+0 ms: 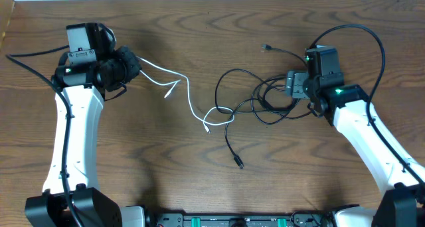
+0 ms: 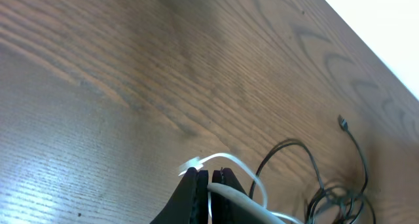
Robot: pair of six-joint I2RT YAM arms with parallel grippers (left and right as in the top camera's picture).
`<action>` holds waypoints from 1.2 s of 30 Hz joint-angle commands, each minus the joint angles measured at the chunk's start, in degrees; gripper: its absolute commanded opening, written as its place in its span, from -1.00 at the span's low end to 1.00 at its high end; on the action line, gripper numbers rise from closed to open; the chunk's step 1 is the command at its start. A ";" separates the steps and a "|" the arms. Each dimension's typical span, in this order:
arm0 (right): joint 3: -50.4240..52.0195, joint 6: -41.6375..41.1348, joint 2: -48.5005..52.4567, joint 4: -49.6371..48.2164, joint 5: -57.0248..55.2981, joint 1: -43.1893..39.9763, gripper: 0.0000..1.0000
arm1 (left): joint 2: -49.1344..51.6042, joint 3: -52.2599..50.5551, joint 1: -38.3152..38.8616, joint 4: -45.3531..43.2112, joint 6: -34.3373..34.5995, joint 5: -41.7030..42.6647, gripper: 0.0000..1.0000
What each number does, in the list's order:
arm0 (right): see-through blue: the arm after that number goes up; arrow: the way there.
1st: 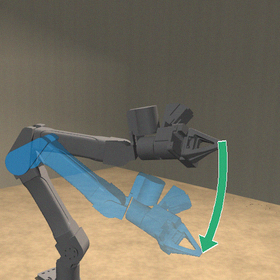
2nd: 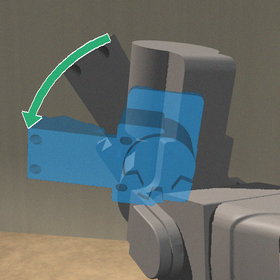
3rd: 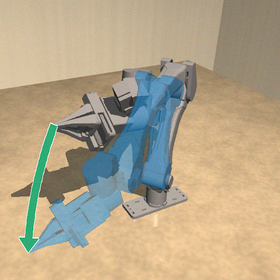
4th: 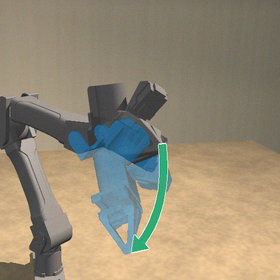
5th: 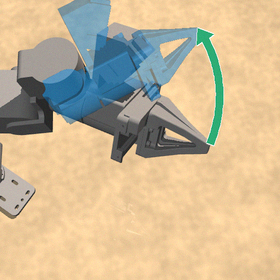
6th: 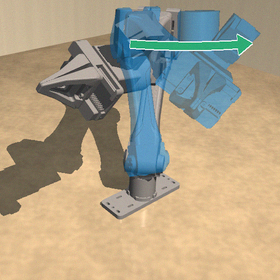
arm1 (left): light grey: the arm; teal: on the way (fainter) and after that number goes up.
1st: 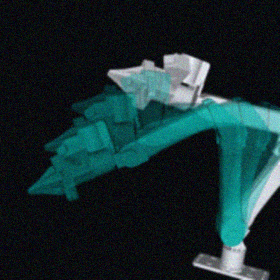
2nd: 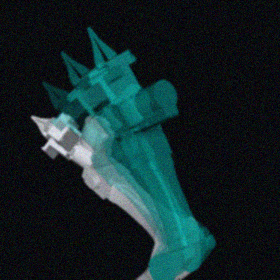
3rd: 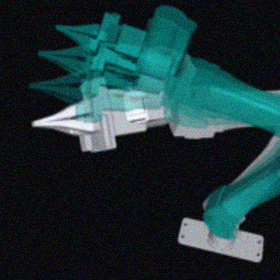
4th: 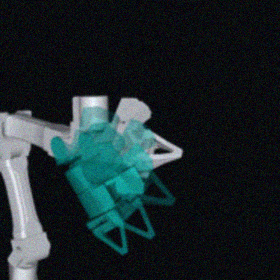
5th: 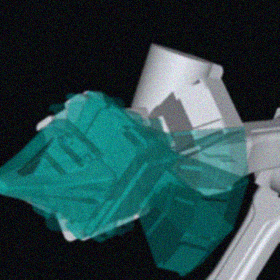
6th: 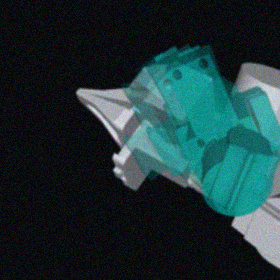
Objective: Untangle cables
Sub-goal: 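Pull grippers apart, left drawing white cable left, right drawing black right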
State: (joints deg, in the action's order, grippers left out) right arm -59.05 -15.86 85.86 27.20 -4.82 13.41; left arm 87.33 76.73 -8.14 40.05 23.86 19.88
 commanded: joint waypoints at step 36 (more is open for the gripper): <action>0.22 -40.13 19.47 -4.90 2.62 4.98 -0.98 | -1.75 0.50 -0.76 5.33 -39.82 45.09 -0.85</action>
State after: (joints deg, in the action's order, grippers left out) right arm -59.18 -58.89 105.67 20.23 6.85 22.17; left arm 87.31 76.73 -8.19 45.08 -9.15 61.69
